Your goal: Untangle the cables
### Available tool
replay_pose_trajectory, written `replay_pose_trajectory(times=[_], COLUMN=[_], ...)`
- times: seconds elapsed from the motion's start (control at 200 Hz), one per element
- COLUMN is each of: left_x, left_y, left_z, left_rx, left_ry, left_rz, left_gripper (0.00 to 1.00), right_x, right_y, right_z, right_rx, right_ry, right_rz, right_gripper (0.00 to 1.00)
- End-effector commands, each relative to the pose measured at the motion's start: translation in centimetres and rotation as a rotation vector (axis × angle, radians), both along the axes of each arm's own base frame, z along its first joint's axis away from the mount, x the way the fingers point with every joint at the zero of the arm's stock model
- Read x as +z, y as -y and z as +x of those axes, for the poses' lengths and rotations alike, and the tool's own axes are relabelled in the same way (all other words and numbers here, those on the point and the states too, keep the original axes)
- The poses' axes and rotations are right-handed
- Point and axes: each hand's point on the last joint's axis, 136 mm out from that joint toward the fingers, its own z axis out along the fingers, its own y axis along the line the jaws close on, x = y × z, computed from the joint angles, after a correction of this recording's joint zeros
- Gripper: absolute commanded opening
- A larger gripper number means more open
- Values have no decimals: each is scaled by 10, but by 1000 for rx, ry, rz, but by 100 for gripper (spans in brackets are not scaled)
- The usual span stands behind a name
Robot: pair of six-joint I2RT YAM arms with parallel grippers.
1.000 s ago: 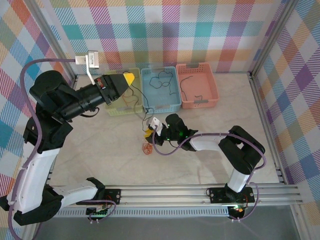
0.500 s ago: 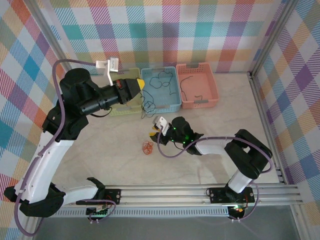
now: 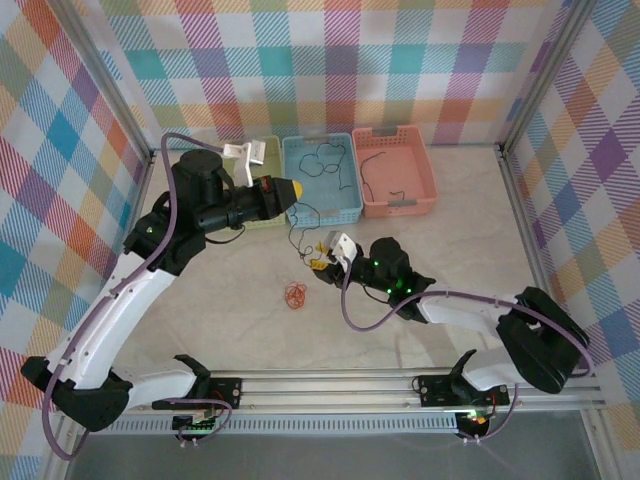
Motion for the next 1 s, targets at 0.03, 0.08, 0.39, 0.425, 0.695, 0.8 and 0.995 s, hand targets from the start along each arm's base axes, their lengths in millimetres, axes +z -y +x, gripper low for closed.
replay_pose_trajectory(times=[0.03,0.08,0.39,0.425,0.695,0.8,0.995], left_x=[4,1,5,7,15,17,-21], left_y=[-2,-2,0,0,-8,-12,0], left_z=[16,21,75,83,159,191,259], left_rx=[39,59,189,207,309,346,347], left_ry=[60,63,91,98,98,104,43], left_rz=[-2,6,51,55,57,54,87], left_gripper=[0,0,0,0,0,0,0], right_x=[20,17,-42,-44,-56,-61,-63], right_y=[9,12,45,51,77,74,68], right_z=[-9,-2,64,69,84,83,83], right_rx=[13,-30,-440,-474,-578,-563,-536], right_ry=[81,68,-33,-50,-168,-190,-206], right_rz=[26,15,-97,-104,-62,-79,-90], right_gripper=[43,46,46,46,47,47,47])
